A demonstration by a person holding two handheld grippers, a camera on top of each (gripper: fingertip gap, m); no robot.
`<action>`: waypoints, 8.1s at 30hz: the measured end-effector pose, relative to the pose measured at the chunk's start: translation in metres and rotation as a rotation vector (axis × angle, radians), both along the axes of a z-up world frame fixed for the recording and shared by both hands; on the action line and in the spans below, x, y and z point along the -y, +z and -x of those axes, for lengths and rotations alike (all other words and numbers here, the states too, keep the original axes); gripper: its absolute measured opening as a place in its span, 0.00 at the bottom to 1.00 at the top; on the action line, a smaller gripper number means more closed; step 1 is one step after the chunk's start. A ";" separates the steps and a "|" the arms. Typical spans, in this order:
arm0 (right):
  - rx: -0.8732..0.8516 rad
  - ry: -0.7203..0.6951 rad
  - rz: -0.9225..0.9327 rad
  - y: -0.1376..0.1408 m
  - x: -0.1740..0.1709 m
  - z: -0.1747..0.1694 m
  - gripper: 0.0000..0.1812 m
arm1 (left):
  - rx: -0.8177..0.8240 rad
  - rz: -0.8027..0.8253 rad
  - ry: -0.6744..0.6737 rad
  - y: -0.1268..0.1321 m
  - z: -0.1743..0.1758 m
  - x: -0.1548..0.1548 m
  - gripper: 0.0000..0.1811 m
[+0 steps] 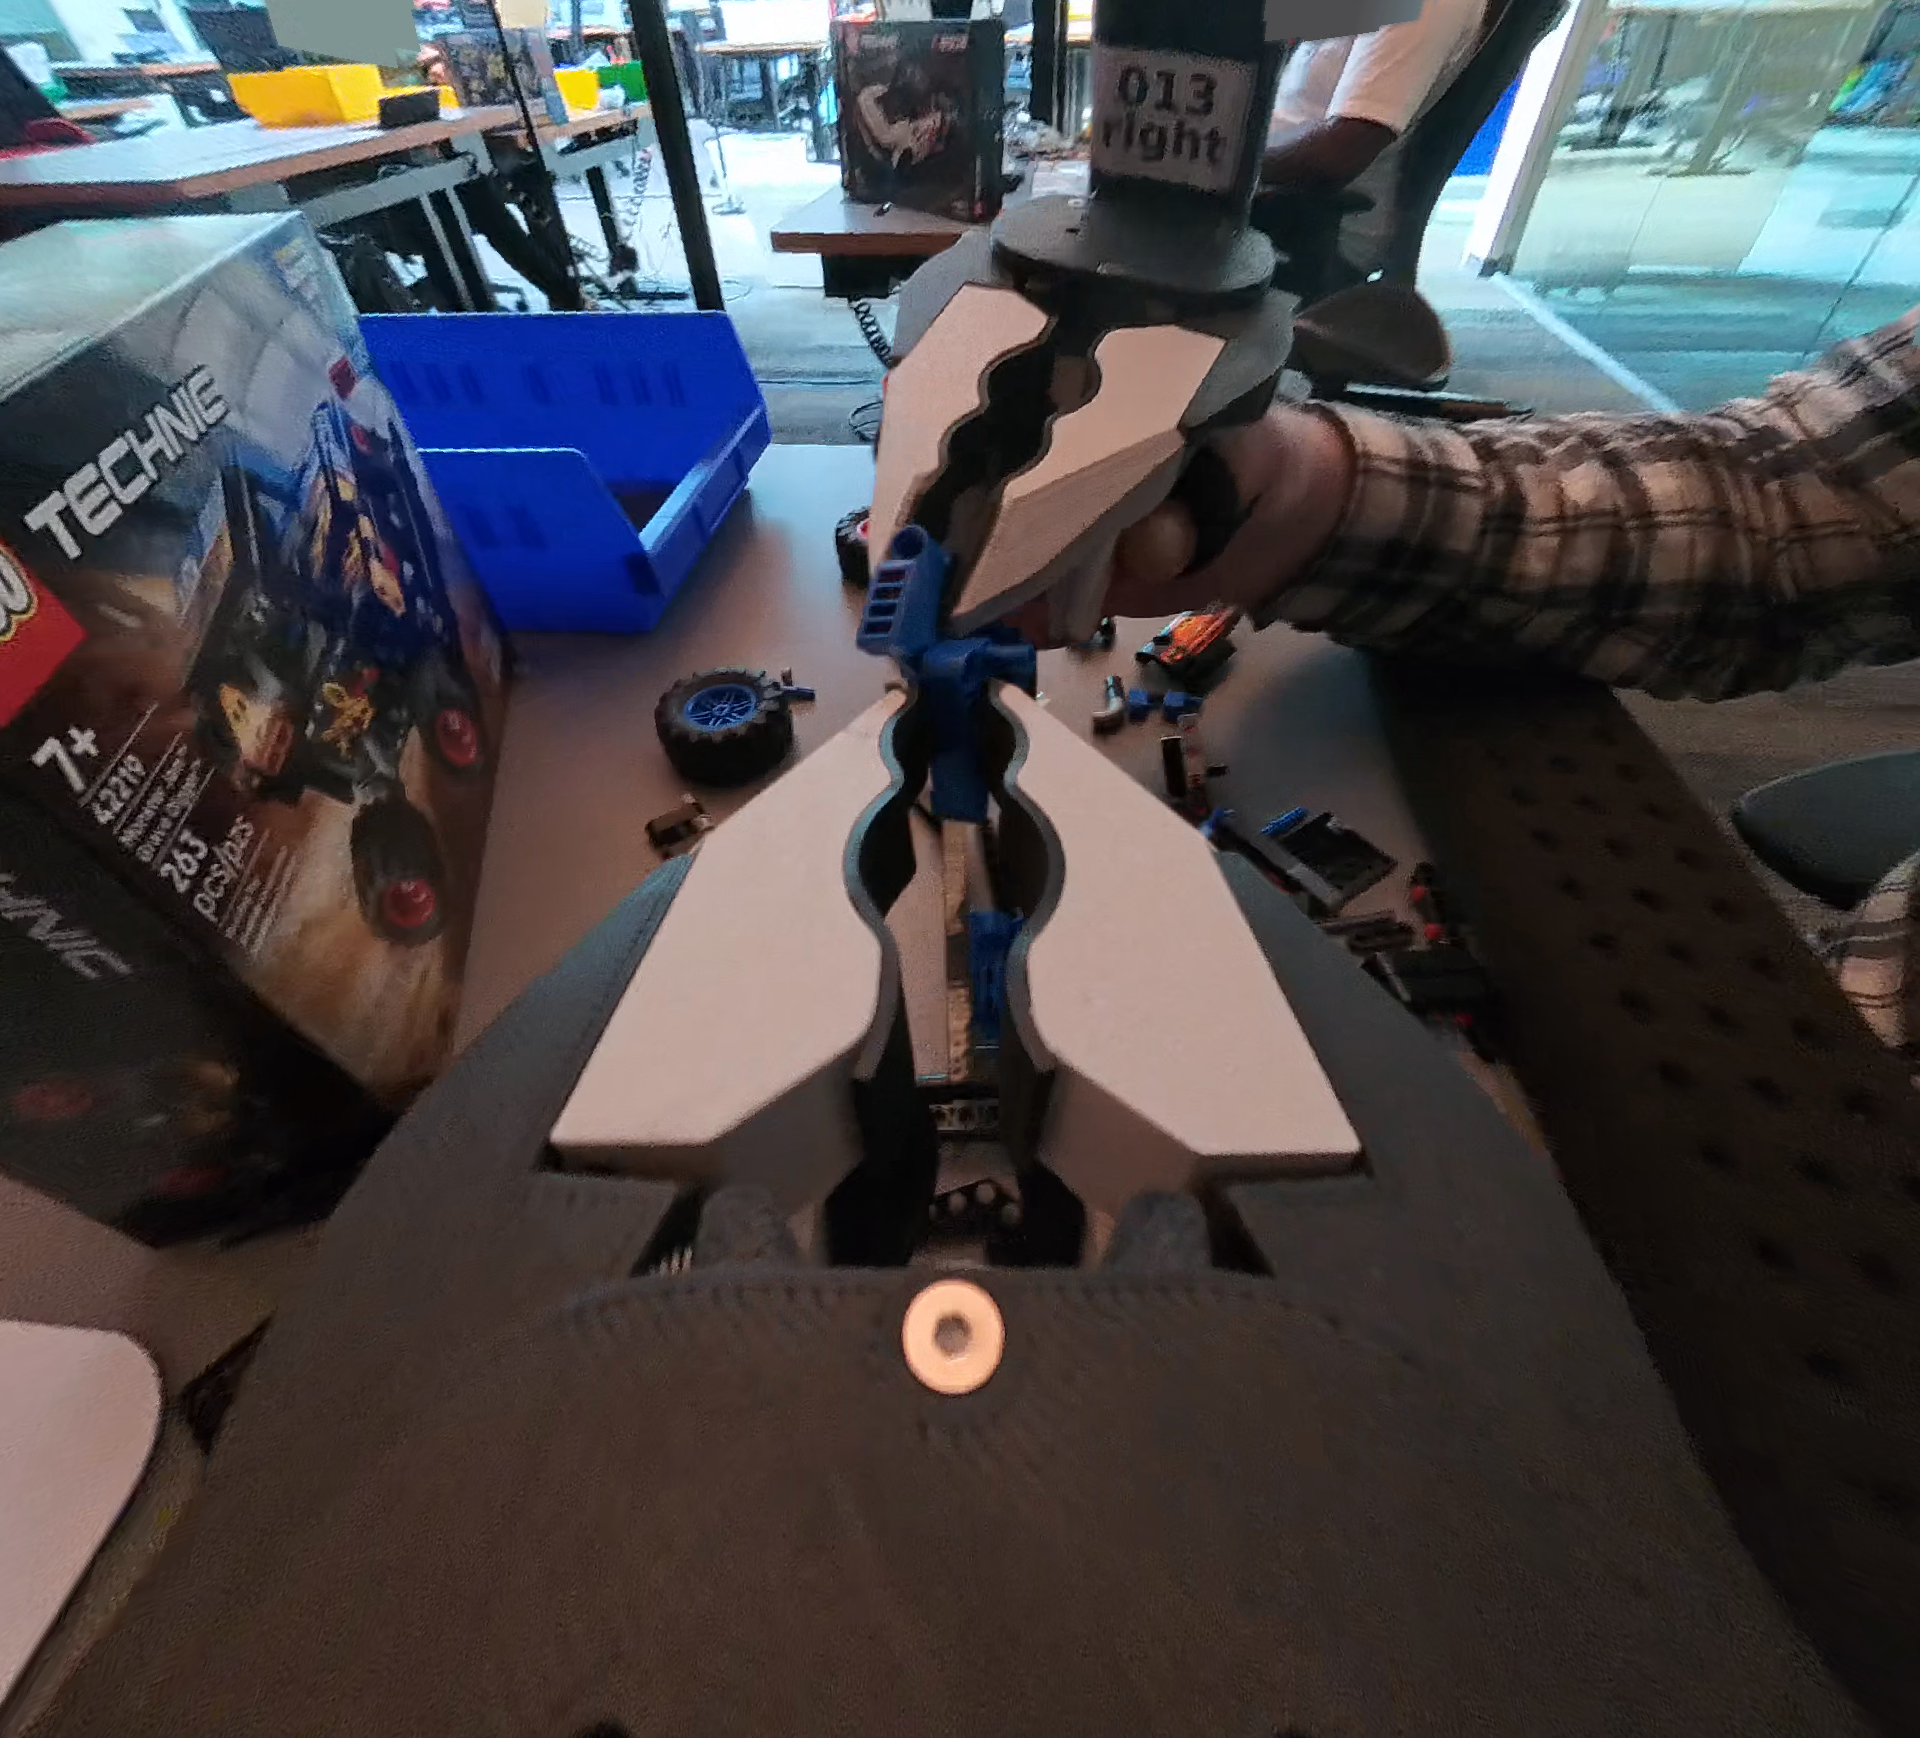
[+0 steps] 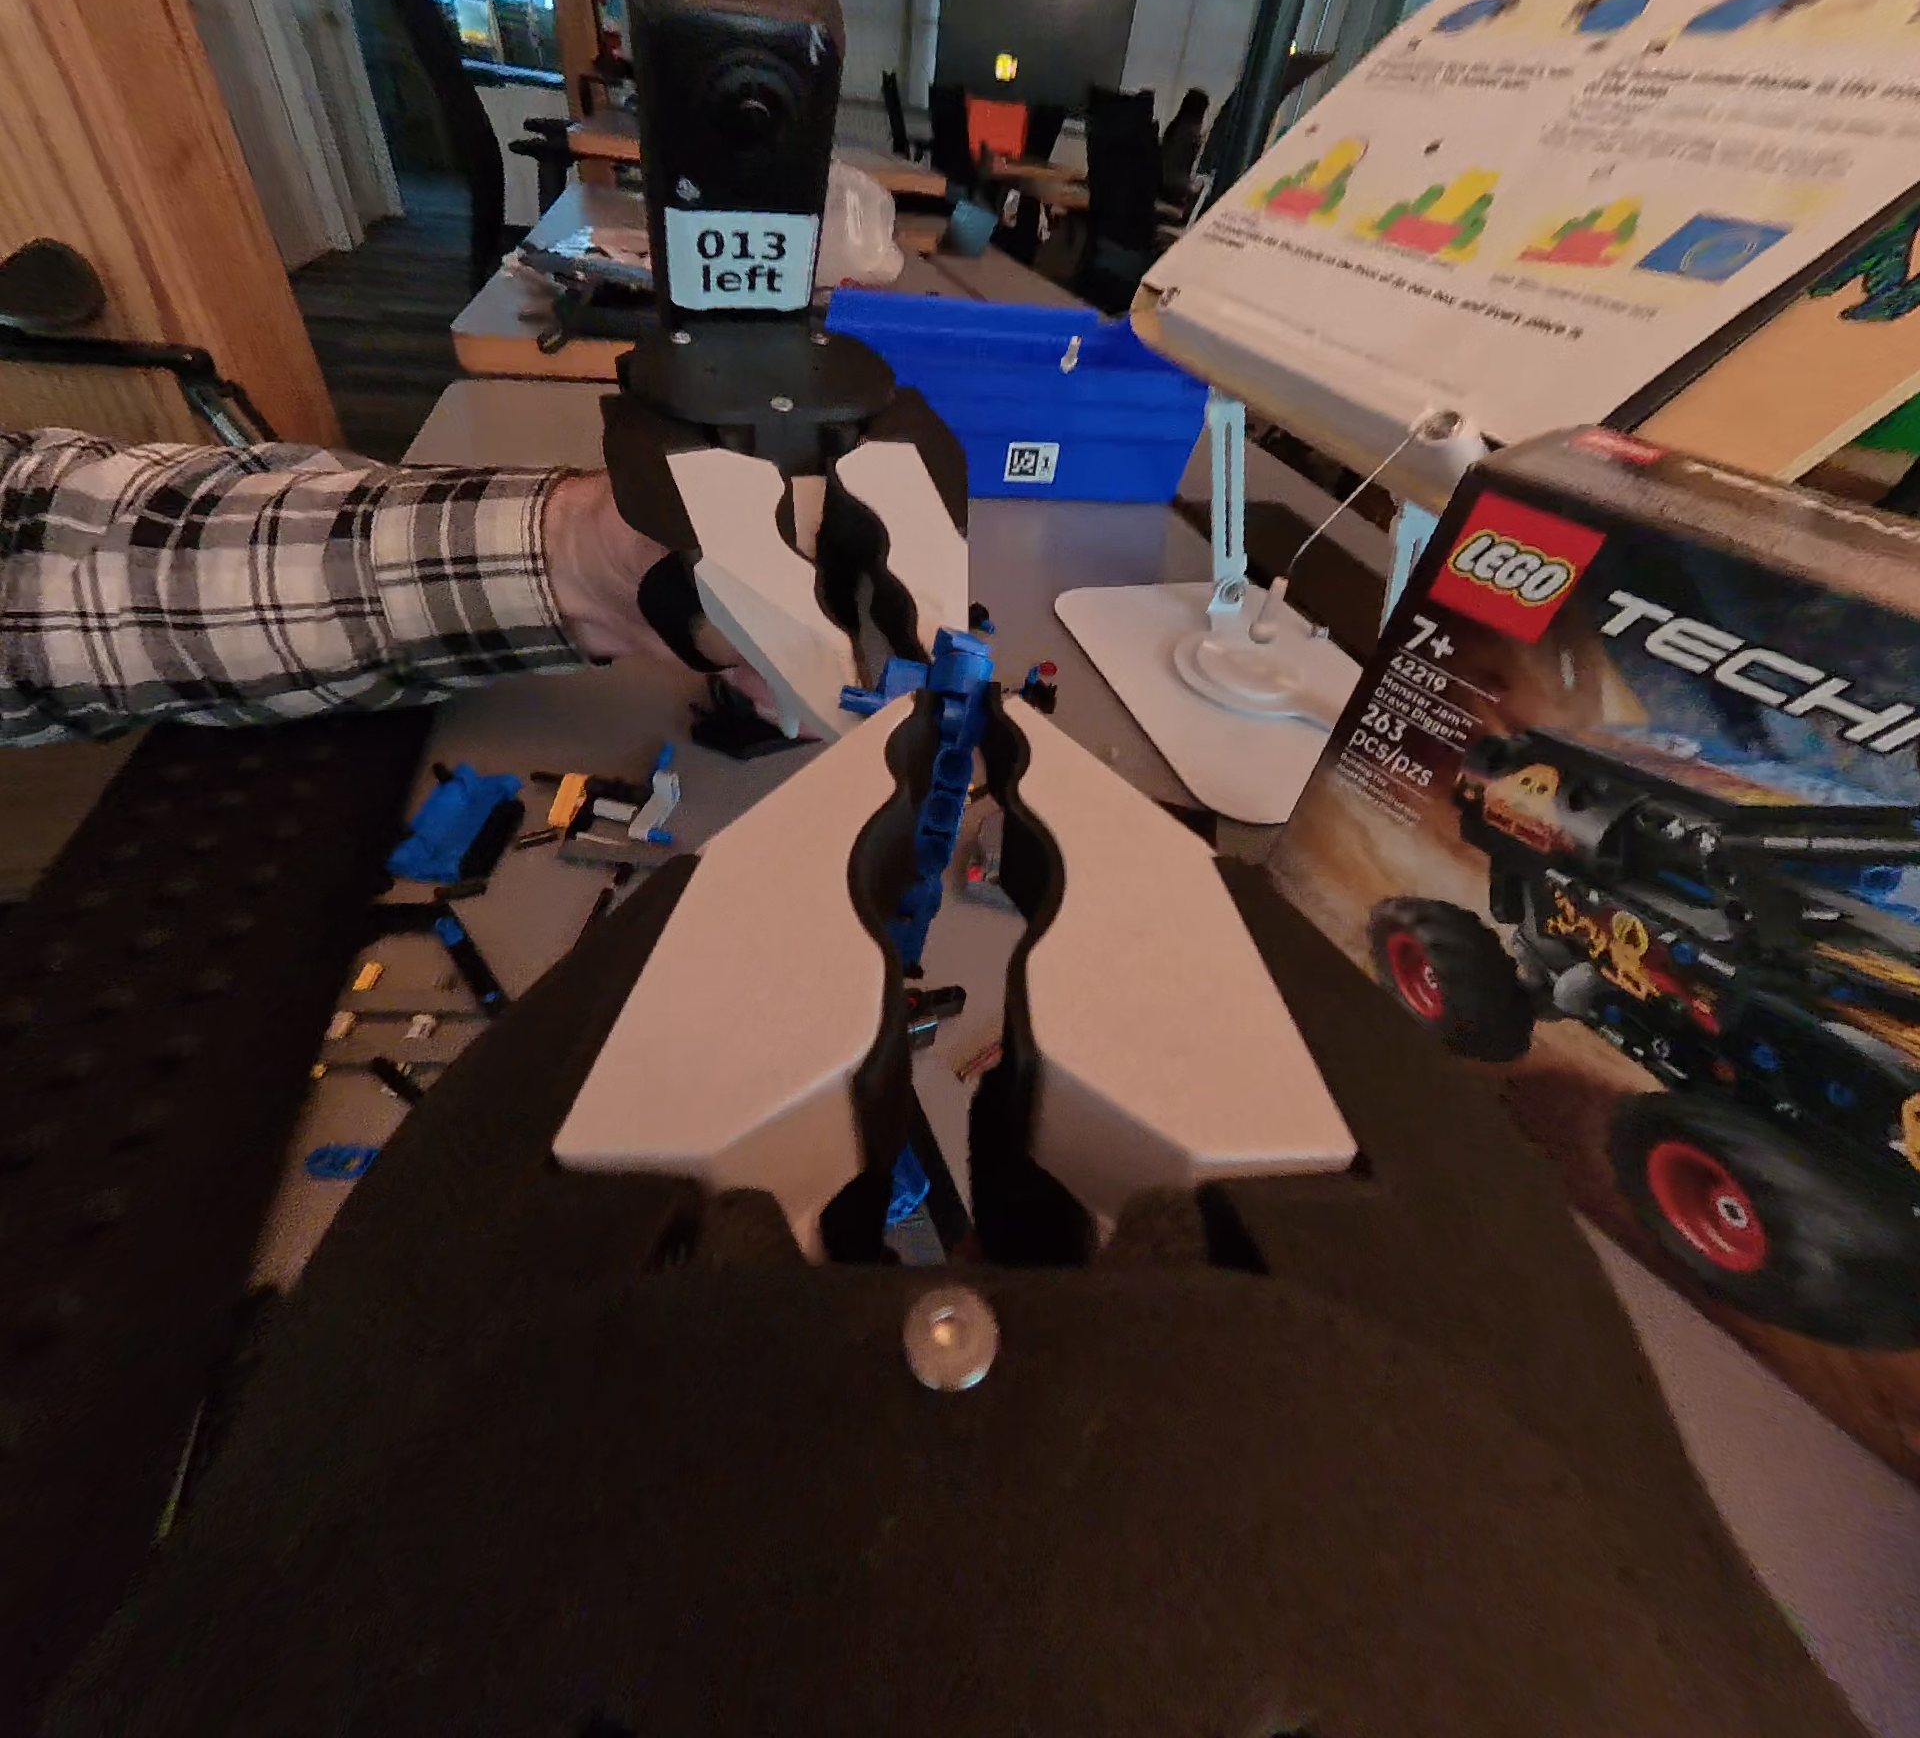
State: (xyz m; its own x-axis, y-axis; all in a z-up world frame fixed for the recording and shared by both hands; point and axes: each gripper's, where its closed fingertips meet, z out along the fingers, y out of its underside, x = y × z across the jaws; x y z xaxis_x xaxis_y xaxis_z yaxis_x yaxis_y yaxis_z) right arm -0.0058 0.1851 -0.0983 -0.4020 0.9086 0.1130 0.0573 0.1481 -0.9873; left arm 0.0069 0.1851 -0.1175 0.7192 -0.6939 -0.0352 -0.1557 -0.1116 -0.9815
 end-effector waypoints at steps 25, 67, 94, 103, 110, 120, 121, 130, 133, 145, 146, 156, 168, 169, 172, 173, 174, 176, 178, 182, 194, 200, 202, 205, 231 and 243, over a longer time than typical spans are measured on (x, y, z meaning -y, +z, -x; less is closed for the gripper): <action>0.196 0.054 -0.091 -0.036 0.009 -0.001 0.03 | -0.348 -0.034 0.000 -0.022 0.003 0.006 0.04; 0.326 0.134 0.154 -0.053 -0.010 -0.011 0.11 | -0.843 -0.172 0.113 -0.053 0.010 -0.005 0.03; 0.285 0.098 0.262 -0.042 -0.014 0.002 0.01 | -1.176 -0.353 0.313 -0.035 0.020 -0.024 0.05; 0.074 0.078 0.121 -0.017 -0.013 -0.002 0.01 | -0.461 -0.160 0.342 -0.007 0.019 -0.024 0.29; -0.025 0.049 -0.026 -0.008 -0.006 -0.004 0.01 | -0.383 -0.170 0.326 -0.006 0.004 -0.028 0.15; -0.027 -0.011 -0.204 -0.007 0.002 -0.004 0.01 | -0.528 -0.128 0.288 -0.020 -0.001 -0.024 0.05; -0.036 -0.007 -0.187 -0.004 0.004 -0.005 0.00 | -0.510 -0.137 0.283 -0.016 -0.003 -0.023 0.05; -0.076 0.088 -0.208 0.002 0.038 -0.006 0.00 | -0.602 0.054 0.234 -0.056 0.009 -0.024 0.01; -0.139 0.084 -0.149 0.027 0.034 -0.014 0.00 | -0.558 0.061 0.206 -0.064 0.001 -0.023 0.01; 0.017 -0.018 -0.467 -0.025 0.008 -0.004 0.08 | -0.691 -0.032 0.270 -0.048 0.008 -0.029 0.01; 0.007 -0.032 -0.502 -0.025 0.009 -0.002 0.07 | -0.689 -0.031 0.260 -0.048 0.005 -0.028 0.01; -0.041 -0.072 -0.524 -0.017 0.003 -0.004 0.00 | -0.532 -0.020 0.230 -0.035 0.001 -0.022 0.01; 0.079 -0.054 -0.159 -0.018 0.003 0.005 0.11 | -0.886 -0.252 0.478 -0.015 0.025 -0.035 0.00; 0.083 -0.062 -0.128 -0.018 0.001 0.007 0.07 | -0.915 -0.265 0.492 -0.014 0.026 -0.036 0.00; 0.081 -0.041 -0.033 -0.014 -0.001 0.006 0.03 | -0.976 -0.330 0.521 -0.008 0.025 -0.037 0.00; 0.077 -0.036 -0.031 -0.014 -0.001 0.005 0.03 | -0.989 -0.334 0.518 -0.007 0.025 -0.037 0.00; 0.066 -0.034 -0.056 -0.013 -0.001 0.004 0.03 | -0.975 -0.343 0.512 -0.006 0.023 -0.037 0.00; 0.050 -0.020 -0.070 -0.010 0.000 0.001 0.03 | -0.918 -0.342 0.470 -0.004 0.018 -0.034 0.02; 0.026 0.013 -0.100 -0.008 0.002 -0.004 0.03 | -0.842 -0.333 0.399 -0.003 0.011 -0.028 0.03; 0.013 0.084 -0.152 -0.009 0.011 -0.012 0.03 | -0.725 -0.303 0.270 -0.005 -0.001 -0.016 0.04; -0.059 0.053 -0.399 -0.010 0.025 -0.013 0.06 | -0.827 -0.309 0.199 -0.011 -0.005 -0.009 0.02; -0.061 0.003 -0.520 -0.010 0.027 -0.011 0.08 | -0.807 -0.261 0.166 -0.016 -0.006 -0.006 0.02; -0.067 0.011 -0.587 -0.012 0.034 -0.012 0.07 | -0.803 -0.242 0.138 -0.020 -0.010 -0.002 0.01; -0.039 0.026 -0.655 -0.020 0.036 -0.014 0.07 | -0.816 -0.204 0.118 -0.028 -0.011 -0.002 0.01; 0.198 -0.096 -0.039 -0.016 0.002 0.003 0.08 | -0.935 -0.303 0.584 -0.001 0.039 -0.042 0.00; 0.169 -0.131 -0.139 -0.018 -0.010 0.000 0.01 | -1.018 -0.308 0.543 -0.003 0.033 -0.042 0.03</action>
State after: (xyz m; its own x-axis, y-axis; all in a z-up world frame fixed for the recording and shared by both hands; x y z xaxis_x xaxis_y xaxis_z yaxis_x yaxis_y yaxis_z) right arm -0.0058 0.1955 -0.1161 -0.3055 0.9347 0.1819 0.2477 0.2625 -0.9326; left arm -0.0262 0.2269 -0.1205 0.4613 -0.1702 -0.8708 -0.8829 -0.1851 -0.4315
